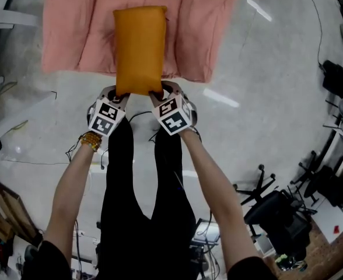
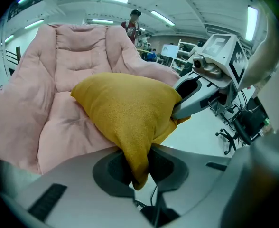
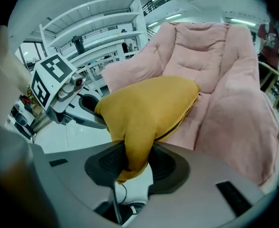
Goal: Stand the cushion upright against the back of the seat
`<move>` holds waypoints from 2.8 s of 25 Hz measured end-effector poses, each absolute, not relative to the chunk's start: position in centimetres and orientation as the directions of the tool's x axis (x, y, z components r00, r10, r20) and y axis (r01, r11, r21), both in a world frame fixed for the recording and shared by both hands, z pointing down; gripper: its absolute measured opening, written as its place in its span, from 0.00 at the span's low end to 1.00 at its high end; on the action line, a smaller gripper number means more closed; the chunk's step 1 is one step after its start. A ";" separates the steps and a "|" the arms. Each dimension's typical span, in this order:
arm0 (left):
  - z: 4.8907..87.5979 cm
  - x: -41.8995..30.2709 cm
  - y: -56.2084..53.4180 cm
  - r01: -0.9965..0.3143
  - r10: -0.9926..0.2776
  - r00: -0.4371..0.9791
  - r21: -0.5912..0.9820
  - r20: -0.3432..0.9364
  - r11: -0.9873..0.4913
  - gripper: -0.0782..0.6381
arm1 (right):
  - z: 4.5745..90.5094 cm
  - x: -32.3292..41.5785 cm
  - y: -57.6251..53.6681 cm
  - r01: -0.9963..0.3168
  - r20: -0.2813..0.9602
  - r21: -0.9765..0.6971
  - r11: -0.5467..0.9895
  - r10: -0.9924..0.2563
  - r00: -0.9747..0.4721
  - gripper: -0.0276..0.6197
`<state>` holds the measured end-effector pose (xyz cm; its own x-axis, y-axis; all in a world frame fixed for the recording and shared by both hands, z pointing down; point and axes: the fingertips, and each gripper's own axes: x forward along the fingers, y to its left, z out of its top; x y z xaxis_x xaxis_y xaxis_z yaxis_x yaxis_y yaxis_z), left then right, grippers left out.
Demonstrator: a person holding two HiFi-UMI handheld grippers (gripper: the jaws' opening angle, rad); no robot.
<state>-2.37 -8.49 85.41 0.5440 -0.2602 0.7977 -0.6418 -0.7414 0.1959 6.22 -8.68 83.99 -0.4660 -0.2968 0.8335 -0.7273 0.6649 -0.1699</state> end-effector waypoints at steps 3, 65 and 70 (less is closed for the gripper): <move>84.4 -2.5 -8.5 -0.639 -0.269 0.545 0.185 0.794 -0.747 0.21 | 83.0 6.1 -8.6 -0.732 0.828 -0.161 0.662 -0.313 -0.466 0.26; 52.1 -11.2 -7.1 -0.580 -0.400 0.581 0.017 0.709 -0.814 0.20 | 50.6 -2.5 -6.1 -0.803 0.724 -0.004 0.596 -0.552 -0.413 0.25; 50.8 -9.8 -8.4 -0.595 -0.443 0.561 -0.031 0.699 -0.803 0.20 | 49.3 -1.1 -7.4 -0.797 0.681 0.043 0.602 -0.601 -0.417 0.25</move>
<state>-9.79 -8.39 50.82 0.5613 -0.4425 0.6994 -0.5946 -0.8034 -0.0311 -1.06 -7.36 49.33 -0.4170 -0.6014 0.6814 -0.7975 0.6018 0.0431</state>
